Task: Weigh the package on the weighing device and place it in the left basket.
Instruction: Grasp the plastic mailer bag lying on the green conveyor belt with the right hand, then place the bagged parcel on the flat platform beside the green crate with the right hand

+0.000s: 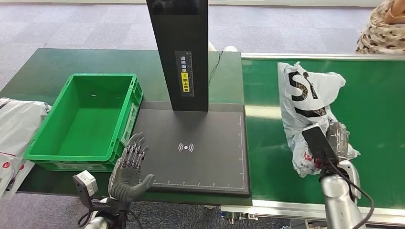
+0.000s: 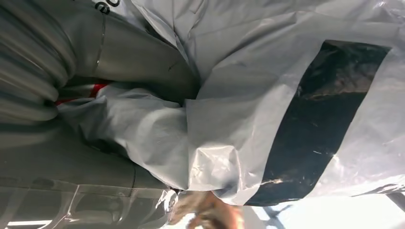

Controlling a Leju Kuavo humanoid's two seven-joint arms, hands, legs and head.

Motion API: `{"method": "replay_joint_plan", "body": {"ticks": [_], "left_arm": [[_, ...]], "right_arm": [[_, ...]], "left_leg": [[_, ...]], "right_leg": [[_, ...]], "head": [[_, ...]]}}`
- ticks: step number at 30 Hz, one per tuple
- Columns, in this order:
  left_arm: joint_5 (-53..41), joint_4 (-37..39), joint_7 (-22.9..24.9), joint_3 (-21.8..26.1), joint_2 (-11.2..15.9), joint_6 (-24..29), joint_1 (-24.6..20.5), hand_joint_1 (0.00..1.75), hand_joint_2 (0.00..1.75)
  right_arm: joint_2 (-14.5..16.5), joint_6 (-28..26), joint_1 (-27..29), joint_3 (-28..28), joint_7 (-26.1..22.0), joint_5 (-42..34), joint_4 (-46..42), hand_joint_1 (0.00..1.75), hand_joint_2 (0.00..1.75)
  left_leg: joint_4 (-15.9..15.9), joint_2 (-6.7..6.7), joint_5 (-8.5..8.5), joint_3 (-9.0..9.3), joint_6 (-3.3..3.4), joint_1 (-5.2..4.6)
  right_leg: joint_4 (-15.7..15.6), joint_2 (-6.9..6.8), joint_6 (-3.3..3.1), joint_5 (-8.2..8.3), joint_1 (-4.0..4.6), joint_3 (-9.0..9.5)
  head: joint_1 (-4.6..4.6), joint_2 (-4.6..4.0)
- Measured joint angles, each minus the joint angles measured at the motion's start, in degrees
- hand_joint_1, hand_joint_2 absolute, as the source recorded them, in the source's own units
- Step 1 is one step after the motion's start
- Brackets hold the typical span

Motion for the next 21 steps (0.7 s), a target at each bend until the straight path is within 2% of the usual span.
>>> {"method": "replay_joint_plan", "body": {"ticks": [4,10,15,21], "left_arm": [[-0.5,0.1,-0.9,0.0,-0.1,0.0,-0.6,0.00,1.75],[-1.4,0.8,-1.6,-0.1,0.0,0.0,-2.4,0.00,1.75],[-1.5,1.6,-1.6,-0.3,0.0,0.5,-3.7,0.00,1.75],[-0.8,2.4,-0.7,-0.3,0.2,2.3,-5.1,0.00,1.75]], "right_arm": [[1.1,4.5,2.1,4.6,-5.4,-2.8,-8.8,1.75,1.75],[1.3,12.7,2.1,15.6,-5.6,-2.3,-14.6,1.75,1.75],[1.5,17.7,-1.9,25.1,-3.8,-0.6,-11.7,1.75,1.75],[2.5,23.4,-9.2,35.8,-2.4,2.6,-0.1,1.75,1.75]], "left_leg": [[0.0,0.04,0.00,0.02,0.00,0.00],[0.0,0.08,0.01,0.02,0.00,0.00],[0.0,0.08,0.03,0.02,0.00,0.00],[0.0,0.07,0.04,0.03,0.00,0.00]], "right_leg": [[0.0,0.02,0.00,0.00,0.00,0.00],[0.0,0.04,-0.01,0.01,0.00,0.01],[0.0,0.05,-0.01,0.01,0.00,0.01],[0.0,0.05,-0.01,0.02,0.00,0.01]], "head": [[0.00,0.00],[0.00,0.00],[-0.01,0.00],[0.00,0.00]]}}
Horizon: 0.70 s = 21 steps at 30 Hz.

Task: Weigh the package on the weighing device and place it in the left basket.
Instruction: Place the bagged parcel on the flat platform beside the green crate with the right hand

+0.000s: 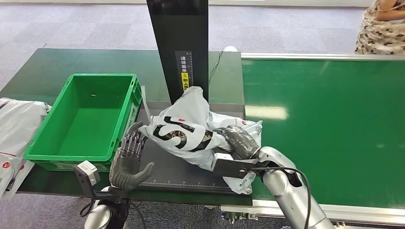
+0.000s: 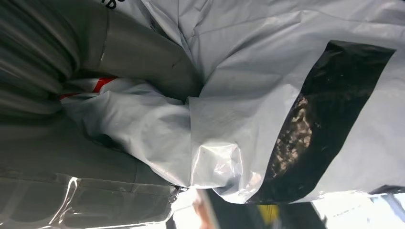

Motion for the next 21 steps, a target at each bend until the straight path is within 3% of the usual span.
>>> {"method": "replay_joint_plan", "body": {"ticks": [8,12,16,21], "left_arm": [[0.7,0.7,0.8,0.0,0.7,1.4,-0.8,0.00,1.75],[0.9,1.2,0.8,0.0,0.8,1.8,-1.1,0.00,1.75],[1.1,1.7,0.8,0.0,0.9,2.1,-1.2,0.00,1.75],[1.1,1.8,0.8,0.0,0.9,2.6,-0.4,0.00,1.75]], "right_arm": [[1.9,2.7,-7.6,10.9,-1.2,0.7,14.5,1.74,1.75],[2.0,1.0,-8.9,12.2,-4.4,-2.6,17.5,0.02,1.75],[2.0,-3.1,-7.6,11.1,-7.3,-7.7,17.2,0.00,1.75],[1.9,-7.7,-2.3,5.0,-10.6,-15.3,10.8,0.00,1.75]], "left_leg": [[0.0,0.01,0.00,0.02,0.00,0.00],[0.0,0.01,0.00,0.02,0.00,0.00],[0.0,0.00,0.00,0.02,0.00,0.00],[0.0,-0.03,-0.04,0.00,-0.02,0.00]], "right_leg": [[0.0,0.01,0.00,0.00,0.00,-0.01],[0.0,0.01,0.00,0.00,0.00,0.00],[0.0,0.00,0.00,0.00,0.00,0.00],[0.0,-0.02,0.01,-0.02,0.00,-0.03]], "head": [[-0.01,0.00],[-0.01,0.00],[0.00,0.00],[-0.02,0.00]]}}
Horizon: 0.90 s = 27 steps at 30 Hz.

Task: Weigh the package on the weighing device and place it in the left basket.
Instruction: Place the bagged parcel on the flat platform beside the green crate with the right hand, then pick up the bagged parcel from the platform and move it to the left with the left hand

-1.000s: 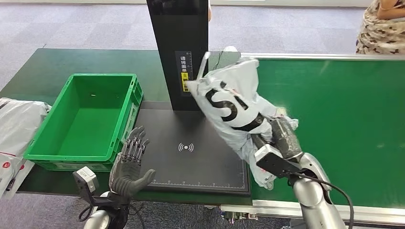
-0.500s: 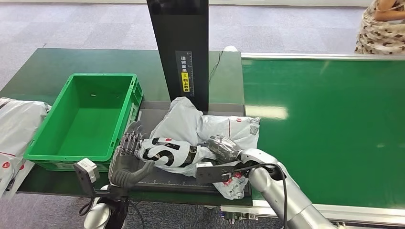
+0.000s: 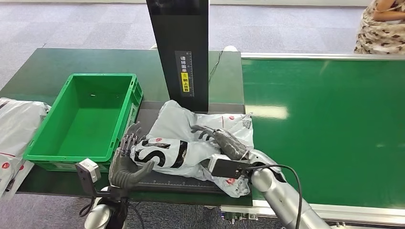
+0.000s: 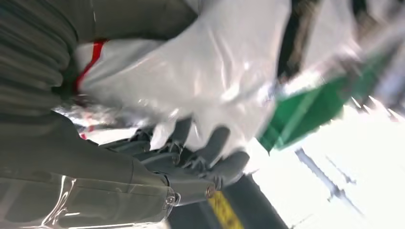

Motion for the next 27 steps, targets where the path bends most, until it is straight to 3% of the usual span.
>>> {"method": "replay_joint_plan", "body": {"ticks": [8,17,22,27], "left_arm": [[-0.3,0.0,-0.1,0.1,0.0,0.1,1.2,0.00,1.75],[-3.6,0.0,0.4,-0.2,0.0,0.6,0.8,0.00,1.75],[-16.3,0.2,1.5,-1.9,0.4,5.0,-1.7,0.00,1.75],[-38.1,3.0,6.2,-6.0,2.2,8.8,-7.0,0.00,1.75]], "right_arm": [[1.1,1.1,11.7,-14.0,-2.3,-13.5,-15.0,0.00,1.75],[3.4,4.8,18.8,-22.4,0.4,-13.1,-23.3,0.00,1.75],[4.2,6.0,20.7,-24.3,0.5,-12.4,-25.1,0.00,1.75],[4.9,7.2,21.4,-25.4,0.2,-12.3,-25.7,0.00,1.75]], "left_leg": [[0.0,-0.04,-0.09,-0.02,-0.01,0.00],[0.0,-0.01,-0.09,0.01,-0.01,0.00],[0.0,-0.02,-0.08,0.02,-0.01,0.00],[0.0,-0.02,-0.07,0.03,-0.02,-0.01]], "right_leg": [[0.0,-0.02,0.06,-0.06,-0.01,0.00],[0.0,0.00,0.06,-0.06,-0.01,0.00],[0.0,-0.01,0.06,-0.05,-0.01,0.01],[0.0,0.00,0.05,-0.04,-0.01,0.02]], "head": [[0.01,0.00],[0.01,0.00],[0.01,0.00],[0.02,0.00]]}}
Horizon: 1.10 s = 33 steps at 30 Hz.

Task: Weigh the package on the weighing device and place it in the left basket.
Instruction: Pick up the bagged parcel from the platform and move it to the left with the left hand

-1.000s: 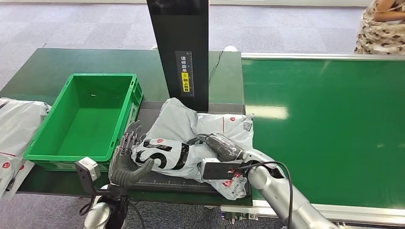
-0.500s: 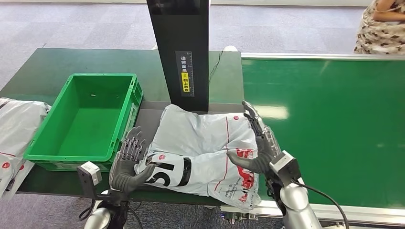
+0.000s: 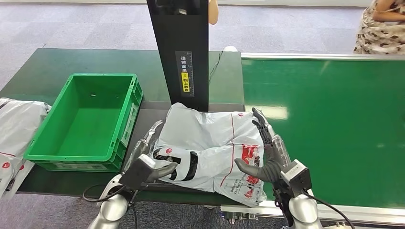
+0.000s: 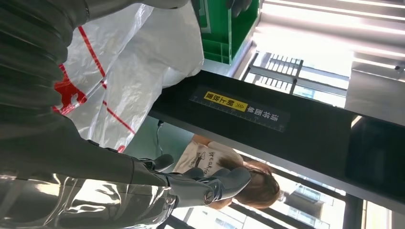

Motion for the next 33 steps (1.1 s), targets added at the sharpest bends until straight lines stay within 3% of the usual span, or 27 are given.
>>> {"method": "replay_joint_plan", "body": {"ticks": [4,8,12,15,19,24,33], "left_arm": [[-12.3,5.1,4.2,-4.0,1.2,1.0,-5.4,0.00,1.75],[-18.0,10.1,8.1,-7.0,1.8,0.1,-9.1,0.00,1.75],[-24.5,15.0,13.1,-9.0,2.4,-2.4,-11.5,0.00,1.75],[-26.9,18.2,14.1,-9.9,2.6,-5.7,-13.3,0.00,1.75],[-27.2,21.5,12.6,-10.8,3.0,-9.3,-15.5,1.70,1.75],[-26.8,23.1,9.1,-12.1,4.0,-9.9,-16.2,1.75,1.75],[-20.3,21.6,-0.6,-12.8,5.6,-4.0,-14.8,1.75,1.75]], "right_arm": [[0.6,0.6,-0.3,-0.4,-0.1,0.3,0.0,0.00,1.75],[1.0,0.9,-0.5,-0.6,0.0,0.6,0.0,0.00,1.75],[1.3,1.2,-0.6,-0.8,0.1,0.6,0.1,0.00,1.75],[1.4,1.6,-1.0,-1.0,0.2,0.6,0.3,0.00,1.75],[1.6,1.7,-1.7,-1.0,0.3,0.7,1.0,0.00,1.75],[1.6,1.7,-1.8,-1.0,0.3,0.6,1.6,0.00,1.75],[1.6,1.6,-0.5,-2.0,0.3,0.5,0.9,0.00,1.75]], "left_leg": [[0.0,0.00,0.01,0.01,0.00,0.00],[0.0,0.02,0.01,0.01,-0.01,0.00],[0.0,0.03,0.01,0.01,-0.01,0.00],[0.0,0.01,0.00,0.11,0.00,0.00],[-0.1,-0.03,-0.06,0.51,0.02,0.00],[-0.1,-0.18,-0.06,0.88,0.03,0.00],[-0.1,-0.15,0.00,0.89,0.00,0.00]], "right_leg": [[0.0,0.00,-0.03,0.03,0.00,0.01],[0.0,0.01,-0.05,0.04,0.00,0.01],[0.0,0.02,-0.04,0.03,0.00,0.02],[0.0,-0.01,-0.01,-0.01,0.00,0.16],[0.0,-0.08,0.00,-0.10,0.00,0.61],[0.0,-0.19,-0.01,-0.21,-0.01,1.02],[0.0,-0.15,-0.01,-0.08,-0.01,0.99]], "head": [[0.00,0.00],[0.00,0.00],[-0.01,0.00],[-0.01,0.00],[-0.01,0.00],[0.00,0.00],[0.00,0.00]]}}
